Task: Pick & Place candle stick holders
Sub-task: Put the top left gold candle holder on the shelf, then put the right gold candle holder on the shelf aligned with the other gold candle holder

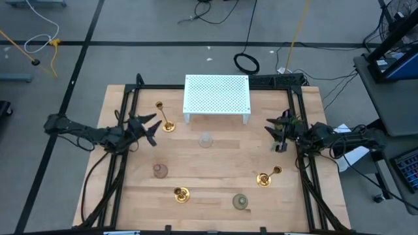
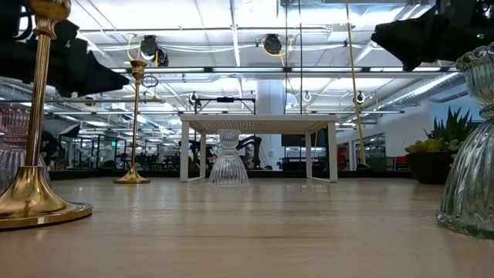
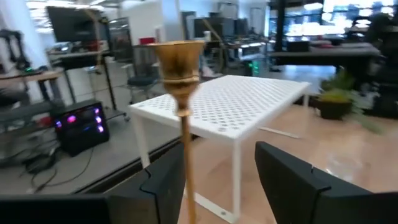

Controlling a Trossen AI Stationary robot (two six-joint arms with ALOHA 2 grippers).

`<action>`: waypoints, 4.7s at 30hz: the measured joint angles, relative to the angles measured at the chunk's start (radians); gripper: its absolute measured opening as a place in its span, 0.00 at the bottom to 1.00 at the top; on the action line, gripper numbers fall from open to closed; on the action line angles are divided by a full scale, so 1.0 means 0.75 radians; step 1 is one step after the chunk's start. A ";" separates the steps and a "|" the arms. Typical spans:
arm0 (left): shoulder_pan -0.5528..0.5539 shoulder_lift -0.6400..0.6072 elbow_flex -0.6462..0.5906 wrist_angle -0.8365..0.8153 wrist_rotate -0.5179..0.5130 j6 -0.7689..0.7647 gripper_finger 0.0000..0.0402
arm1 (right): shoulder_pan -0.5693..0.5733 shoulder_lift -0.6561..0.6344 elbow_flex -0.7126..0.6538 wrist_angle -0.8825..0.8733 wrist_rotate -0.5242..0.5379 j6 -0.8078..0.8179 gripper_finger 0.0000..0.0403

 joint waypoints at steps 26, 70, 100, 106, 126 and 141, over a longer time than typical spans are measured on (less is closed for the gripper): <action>0.500 0.407 0.001 0.252 0.383 -0.162 0.50 | -0.166 0.398 0.001 0.245 0.025 0.194 0.43; 0.451 0.606 0.505 0.168 0.318 0.033 0.04 | -0.166 0.398 0.001 0.253 0.024 0.235 0.42; 1.041 1.594 1.391 0.195 0.990 -0.051 0.04 | -0.166 0.441 0.001 0.252 0.024 0.259 0.42; 1.082 1.640 1.391 0.165 0.938 -0.042 0.04 | -0.166 0.456 0.001 0.241 0.024 0.259 0.42; 1.125 1.634 1.392 0.037 0.944 -0.048 0.10 | -0.166 0.464 0.001 0.230 0.024 0.329 0.42; 1.124 1.634 1.391 -0.030 0.945 -0.047 0.33 | -0.166 0.464 0.001 0.217 0.021 0.329 0.42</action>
